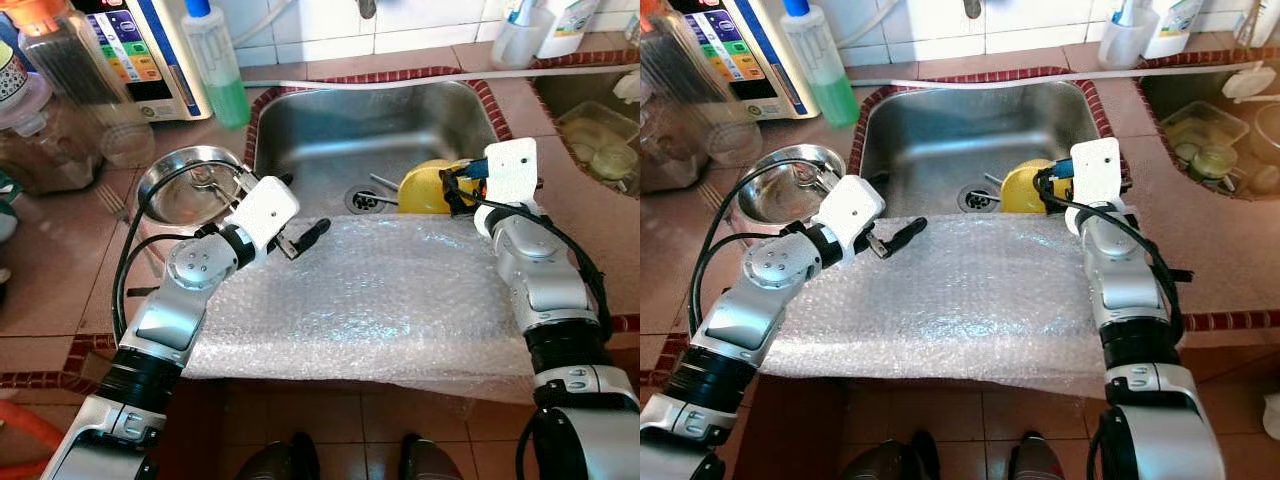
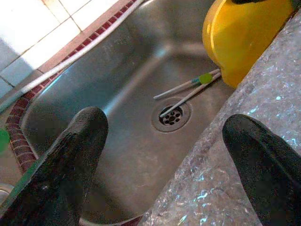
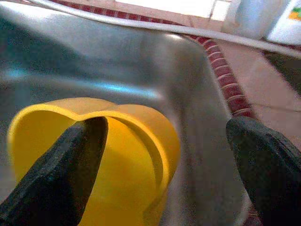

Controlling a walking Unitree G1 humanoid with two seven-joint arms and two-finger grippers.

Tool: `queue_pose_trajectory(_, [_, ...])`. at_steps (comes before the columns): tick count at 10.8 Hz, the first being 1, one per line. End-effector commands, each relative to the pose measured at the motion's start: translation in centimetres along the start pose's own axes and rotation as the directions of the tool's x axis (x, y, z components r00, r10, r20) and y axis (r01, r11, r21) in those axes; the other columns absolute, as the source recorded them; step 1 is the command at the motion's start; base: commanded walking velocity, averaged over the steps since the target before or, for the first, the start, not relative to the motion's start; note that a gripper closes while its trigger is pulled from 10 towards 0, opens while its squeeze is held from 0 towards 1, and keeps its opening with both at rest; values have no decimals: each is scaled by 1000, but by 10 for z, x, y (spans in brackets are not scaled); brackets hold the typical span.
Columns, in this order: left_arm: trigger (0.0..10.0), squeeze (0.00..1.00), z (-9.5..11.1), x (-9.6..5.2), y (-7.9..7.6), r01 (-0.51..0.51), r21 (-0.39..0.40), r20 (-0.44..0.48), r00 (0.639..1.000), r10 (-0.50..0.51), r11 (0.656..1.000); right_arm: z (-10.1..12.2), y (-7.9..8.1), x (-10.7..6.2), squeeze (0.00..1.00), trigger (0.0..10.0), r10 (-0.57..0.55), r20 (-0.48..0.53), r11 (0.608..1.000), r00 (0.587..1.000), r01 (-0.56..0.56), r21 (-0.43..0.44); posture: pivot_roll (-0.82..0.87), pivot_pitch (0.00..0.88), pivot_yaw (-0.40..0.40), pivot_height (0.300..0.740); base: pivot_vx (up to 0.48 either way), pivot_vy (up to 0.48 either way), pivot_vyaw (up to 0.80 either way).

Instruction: Kitchen organization

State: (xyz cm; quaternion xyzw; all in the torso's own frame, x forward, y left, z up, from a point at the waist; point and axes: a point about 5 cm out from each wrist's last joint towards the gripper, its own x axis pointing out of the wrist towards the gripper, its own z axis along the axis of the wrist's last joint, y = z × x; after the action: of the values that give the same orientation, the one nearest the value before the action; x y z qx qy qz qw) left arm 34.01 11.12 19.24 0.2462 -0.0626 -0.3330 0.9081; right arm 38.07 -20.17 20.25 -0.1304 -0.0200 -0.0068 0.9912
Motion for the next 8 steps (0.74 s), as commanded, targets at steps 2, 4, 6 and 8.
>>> queue_pose_trajectory(2, [10000,1000,-2,-4,3,-15,11,-12,1000,15,1000,1,0,3,1000,10000,24,-33,1000,999,-23,11,-182,210,162,740,0,0,0])
queue_pose_trajectory(4, [10000,1000,-1,-3,4,-13,14,-11,1000,14,1000,-7,0,5,1000,10000,43,-121,998,992,-48,-46,-179,213,163,740,0,0,0])
queue_pose_trajectory(6, [10000,1000,-2,-4,5,-16,17,-16,1000,16,1000,1,-9,8,1000,10000,15,-97,999,995,-10,49,-178,218,164,740,0,0,0])
queue_pose_trajectory(8, [10000,1000,-3,-5,3,-17,19,-20,1000,17,1000,5,-18,8,1000,10000,-71,-56,997,996,69,-43,-179,221,162,740,0,0,0])
